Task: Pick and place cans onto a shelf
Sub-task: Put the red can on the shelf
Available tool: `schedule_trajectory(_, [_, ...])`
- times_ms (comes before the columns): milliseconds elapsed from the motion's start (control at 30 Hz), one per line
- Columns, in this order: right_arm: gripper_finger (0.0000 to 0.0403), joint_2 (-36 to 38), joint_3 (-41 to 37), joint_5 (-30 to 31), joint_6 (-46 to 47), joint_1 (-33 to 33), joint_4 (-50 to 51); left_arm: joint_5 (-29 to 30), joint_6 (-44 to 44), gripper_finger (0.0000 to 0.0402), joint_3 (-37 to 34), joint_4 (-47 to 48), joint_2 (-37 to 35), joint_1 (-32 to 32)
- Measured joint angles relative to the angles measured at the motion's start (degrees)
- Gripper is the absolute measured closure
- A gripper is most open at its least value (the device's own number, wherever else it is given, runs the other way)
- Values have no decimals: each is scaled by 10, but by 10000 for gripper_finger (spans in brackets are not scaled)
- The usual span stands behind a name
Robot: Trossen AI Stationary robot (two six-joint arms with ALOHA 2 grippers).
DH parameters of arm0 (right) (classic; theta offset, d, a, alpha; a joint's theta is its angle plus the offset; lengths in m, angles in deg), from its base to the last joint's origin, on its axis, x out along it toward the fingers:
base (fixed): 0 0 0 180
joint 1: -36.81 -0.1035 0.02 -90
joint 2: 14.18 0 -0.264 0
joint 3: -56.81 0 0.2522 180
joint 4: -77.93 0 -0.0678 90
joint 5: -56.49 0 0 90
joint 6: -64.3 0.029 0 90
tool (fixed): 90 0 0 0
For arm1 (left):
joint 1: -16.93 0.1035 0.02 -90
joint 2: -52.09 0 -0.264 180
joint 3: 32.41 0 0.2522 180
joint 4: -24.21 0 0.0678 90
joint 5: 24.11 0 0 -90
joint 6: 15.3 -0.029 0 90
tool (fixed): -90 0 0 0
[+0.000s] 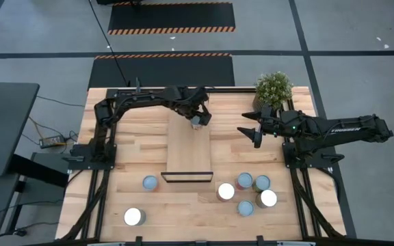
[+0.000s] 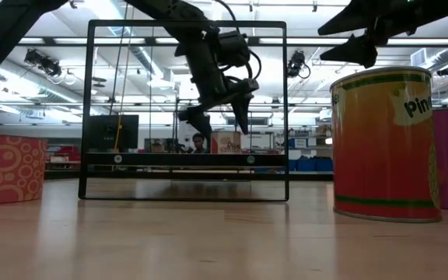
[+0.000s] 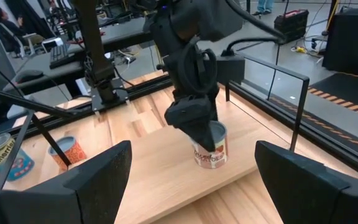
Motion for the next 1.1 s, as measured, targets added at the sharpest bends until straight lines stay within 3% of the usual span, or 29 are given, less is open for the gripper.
schedule_trajectory(267, [54,0,0,-4,2,-1,-7,82,-91,8,0,2,-37,-19])
schedule_trajectory(500, [54,0,0,-17,2,-2,-18,109,-290,8,1,32,-72,-59])
schedule_trajectory(800, [54,4,1,-17,14,-5,-28,243,-520,8,0,72,-60,-133])
schedule_trajectory(1100, [54,3,0,-17,19,-5,-38,317,-565,12,0,67,-6,-142])
